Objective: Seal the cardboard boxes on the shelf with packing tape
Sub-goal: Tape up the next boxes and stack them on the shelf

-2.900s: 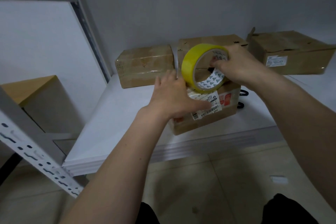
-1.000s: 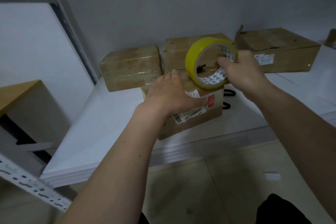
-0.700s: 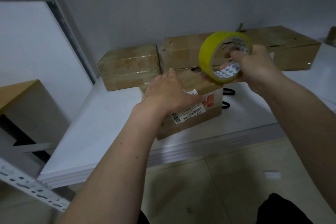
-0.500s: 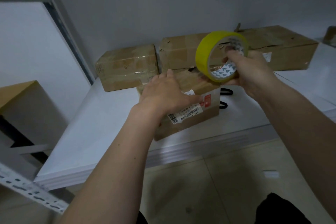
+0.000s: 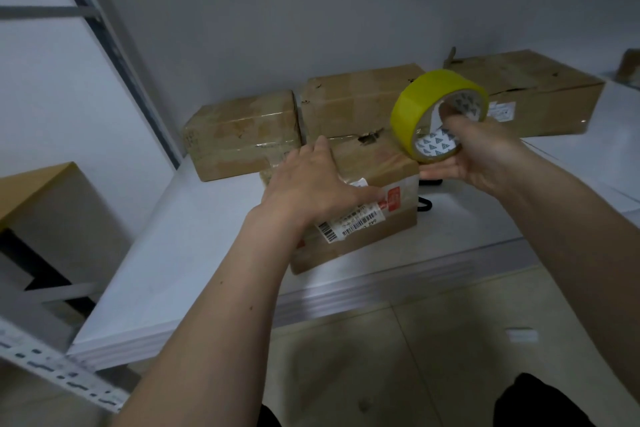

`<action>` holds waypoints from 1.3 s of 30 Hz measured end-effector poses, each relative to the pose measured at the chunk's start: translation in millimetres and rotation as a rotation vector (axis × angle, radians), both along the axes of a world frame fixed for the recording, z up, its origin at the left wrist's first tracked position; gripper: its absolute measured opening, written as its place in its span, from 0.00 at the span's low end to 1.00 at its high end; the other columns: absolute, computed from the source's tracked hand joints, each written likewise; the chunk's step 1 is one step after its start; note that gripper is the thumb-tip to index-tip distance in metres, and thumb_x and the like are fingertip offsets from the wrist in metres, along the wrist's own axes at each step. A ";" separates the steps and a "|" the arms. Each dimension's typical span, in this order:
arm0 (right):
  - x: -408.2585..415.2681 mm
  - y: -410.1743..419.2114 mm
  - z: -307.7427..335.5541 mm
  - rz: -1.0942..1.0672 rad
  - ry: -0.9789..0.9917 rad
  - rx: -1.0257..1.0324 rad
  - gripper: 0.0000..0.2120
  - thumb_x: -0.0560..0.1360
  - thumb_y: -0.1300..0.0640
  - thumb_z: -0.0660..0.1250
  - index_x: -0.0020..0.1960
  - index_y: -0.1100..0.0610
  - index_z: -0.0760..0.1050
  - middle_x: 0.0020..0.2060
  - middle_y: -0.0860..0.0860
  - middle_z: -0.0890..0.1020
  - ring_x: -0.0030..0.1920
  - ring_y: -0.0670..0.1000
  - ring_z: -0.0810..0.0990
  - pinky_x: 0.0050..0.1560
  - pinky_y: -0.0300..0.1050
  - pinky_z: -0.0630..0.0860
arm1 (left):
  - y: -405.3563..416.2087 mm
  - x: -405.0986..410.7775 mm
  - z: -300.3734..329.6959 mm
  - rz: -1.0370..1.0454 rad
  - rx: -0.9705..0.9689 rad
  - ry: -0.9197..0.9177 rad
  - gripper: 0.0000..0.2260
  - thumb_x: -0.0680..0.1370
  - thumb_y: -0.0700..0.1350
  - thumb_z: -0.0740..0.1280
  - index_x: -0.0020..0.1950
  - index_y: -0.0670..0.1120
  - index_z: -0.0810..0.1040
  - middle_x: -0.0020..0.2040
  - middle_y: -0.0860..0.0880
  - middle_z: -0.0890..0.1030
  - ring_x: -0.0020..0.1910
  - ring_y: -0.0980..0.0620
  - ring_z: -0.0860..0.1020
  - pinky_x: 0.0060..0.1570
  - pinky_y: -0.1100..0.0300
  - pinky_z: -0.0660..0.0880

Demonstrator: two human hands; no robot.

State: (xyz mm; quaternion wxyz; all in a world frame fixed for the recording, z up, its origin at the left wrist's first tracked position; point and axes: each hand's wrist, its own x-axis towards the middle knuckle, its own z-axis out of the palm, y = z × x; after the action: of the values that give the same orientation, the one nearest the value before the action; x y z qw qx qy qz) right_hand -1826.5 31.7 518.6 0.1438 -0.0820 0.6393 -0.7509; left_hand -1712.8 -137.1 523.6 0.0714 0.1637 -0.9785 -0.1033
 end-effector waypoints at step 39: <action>29.6 1.1 36.7 0.028 0.295 0.098 0.10 0.76 0.48 0.67 0.51 0.53 0.79 0.48 0.52 0.85 0.40 0.48 0.84 0.39 0.41 0.79 | -26.1 18.8 -18.5 -0.148 0.578 0.686 0.59 0.53 0.67 0.81 0.76 0.64 0.53 0.72 0.51 0.68 0.71 0.53 0.69 0.69 0.48 0.70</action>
State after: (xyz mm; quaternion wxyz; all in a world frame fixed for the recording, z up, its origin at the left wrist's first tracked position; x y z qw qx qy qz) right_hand -1796.9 32.9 555.3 0.0626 -0.1934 0.6880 -0.6967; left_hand -1694.0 -163.2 505.1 0.3351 0.0626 -0.8383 -0.4255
